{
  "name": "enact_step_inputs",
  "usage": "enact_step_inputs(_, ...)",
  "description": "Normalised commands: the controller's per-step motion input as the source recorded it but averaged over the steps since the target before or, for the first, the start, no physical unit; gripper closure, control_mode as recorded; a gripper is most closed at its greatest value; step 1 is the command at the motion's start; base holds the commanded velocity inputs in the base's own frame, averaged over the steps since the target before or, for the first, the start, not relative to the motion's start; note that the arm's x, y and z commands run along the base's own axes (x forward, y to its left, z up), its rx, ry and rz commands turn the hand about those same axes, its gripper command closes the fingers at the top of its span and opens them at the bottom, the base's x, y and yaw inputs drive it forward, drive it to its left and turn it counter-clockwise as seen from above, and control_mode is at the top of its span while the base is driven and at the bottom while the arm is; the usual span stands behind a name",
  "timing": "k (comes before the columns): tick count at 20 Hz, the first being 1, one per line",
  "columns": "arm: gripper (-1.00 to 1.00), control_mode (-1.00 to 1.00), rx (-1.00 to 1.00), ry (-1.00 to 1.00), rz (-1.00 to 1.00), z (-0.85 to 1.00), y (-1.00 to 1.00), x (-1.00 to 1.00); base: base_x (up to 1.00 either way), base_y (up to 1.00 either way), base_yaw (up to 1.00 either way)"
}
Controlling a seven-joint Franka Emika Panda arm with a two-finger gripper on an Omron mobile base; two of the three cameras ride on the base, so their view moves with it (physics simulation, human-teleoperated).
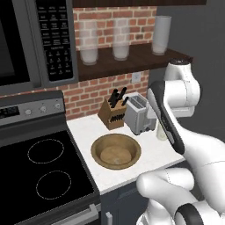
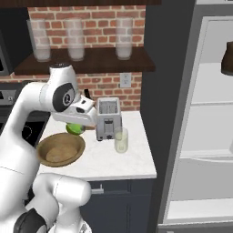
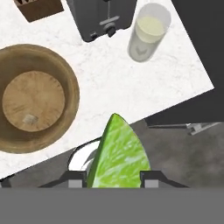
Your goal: Grab a lemon wedge from the fridge and one ice cube from the ice bowl, and put them in the glass of lemonade.
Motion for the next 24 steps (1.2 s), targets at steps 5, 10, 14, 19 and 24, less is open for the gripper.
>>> enact_step_inputs(5, 1.0, -1.0, 0.0, 0.0, -0.01, -0.31, -0.5, 0.89, 0.0, 0.0, 0.0)
enact_step_inputs(10, 1.0, -1.0, -0.03, -0.09, 0.0, 0.0, -0.31, 0.86, 0.0, 0.0, 0.0)
enact_step_inputs(14, 1.0, -1.0, 0.0, -0.16, 0.0, -0.06, -0.21, 0.58, 0.0, 0.0, 0.0)
enact_step_inputs(19, 1.0, -1.0, 0.01, -0.07, 0.0, -0.29, -0.15, 0.07, 0.0, 0.0, 0.0)
enact_step_inputs(24, 1.0, -1.0, 0.01, 0.04, 0.0, -0.17, -0.11, 0.04, 0.0, 0.0, 0.0)
